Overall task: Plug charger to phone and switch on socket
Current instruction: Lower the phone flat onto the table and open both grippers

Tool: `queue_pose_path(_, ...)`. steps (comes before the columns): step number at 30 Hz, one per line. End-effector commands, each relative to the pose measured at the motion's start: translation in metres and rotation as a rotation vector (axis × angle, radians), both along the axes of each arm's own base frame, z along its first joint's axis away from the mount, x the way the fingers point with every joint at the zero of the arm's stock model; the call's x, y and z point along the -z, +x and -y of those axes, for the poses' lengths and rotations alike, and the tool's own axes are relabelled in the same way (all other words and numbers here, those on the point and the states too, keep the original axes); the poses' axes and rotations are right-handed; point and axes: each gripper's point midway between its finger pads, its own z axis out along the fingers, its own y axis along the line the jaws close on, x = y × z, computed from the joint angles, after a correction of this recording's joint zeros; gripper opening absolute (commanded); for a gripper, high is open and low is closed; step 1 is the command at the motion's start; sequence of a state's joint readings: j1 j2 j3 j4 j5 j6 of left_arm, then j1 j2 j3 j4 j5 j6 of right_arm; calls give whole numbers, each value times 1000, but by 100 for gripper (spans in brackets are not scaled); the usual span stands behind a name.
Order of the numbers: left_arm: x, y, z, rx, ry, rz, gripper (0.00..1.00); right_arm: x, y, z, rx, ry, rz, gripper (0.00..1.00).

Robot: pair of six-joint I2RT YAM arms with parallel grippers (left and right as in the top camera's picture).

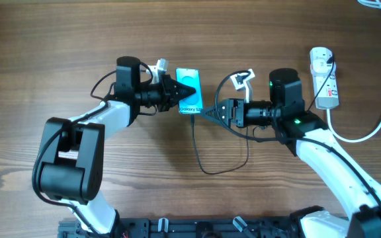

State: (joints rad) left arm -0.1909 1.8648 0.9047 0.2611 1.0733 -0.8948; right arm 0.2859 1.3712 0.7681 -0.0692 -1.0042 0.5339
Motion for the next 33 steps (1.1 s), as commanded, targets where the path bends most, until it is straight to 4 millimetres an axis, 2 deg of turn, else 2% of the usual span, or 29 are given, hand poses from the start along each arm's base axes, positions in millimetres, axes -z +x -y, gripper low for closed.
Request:
queue_pose_path(1, -11, 16, 12, 63, 55, 203, 4, -4, 11, 9, 65, -79, 117, 100)
queue_pose_path(7, 5, 31, 20, 72, 76, 192, 4, -3, 10, 12, 74, -97, 117, 99)
queue_pose_path(12, 32, 38, 22, 75, 87, 145, 4, -1, 11, 13, 83, -108, 116, 100)
queue_pose_path(16, 54, 40, 19, 55, 122, 105, 4, -1, 11, 13, 82, -110, 121, 100)
queue_pose_path(22, 77, 41, 10, 13, 207, 57, 4, -1, 11, 13, 78, -112, 129, 100)
queue_pose_path(27, 91, 39, 2, -12, 280, 26, 12, -1, 11, 13, 78, -112, 130, 100)
queue_pose_path(33, 108, 33, -9, -43, 365, -44, 36, -1, 11, 13, 78, -112, 131, 100)
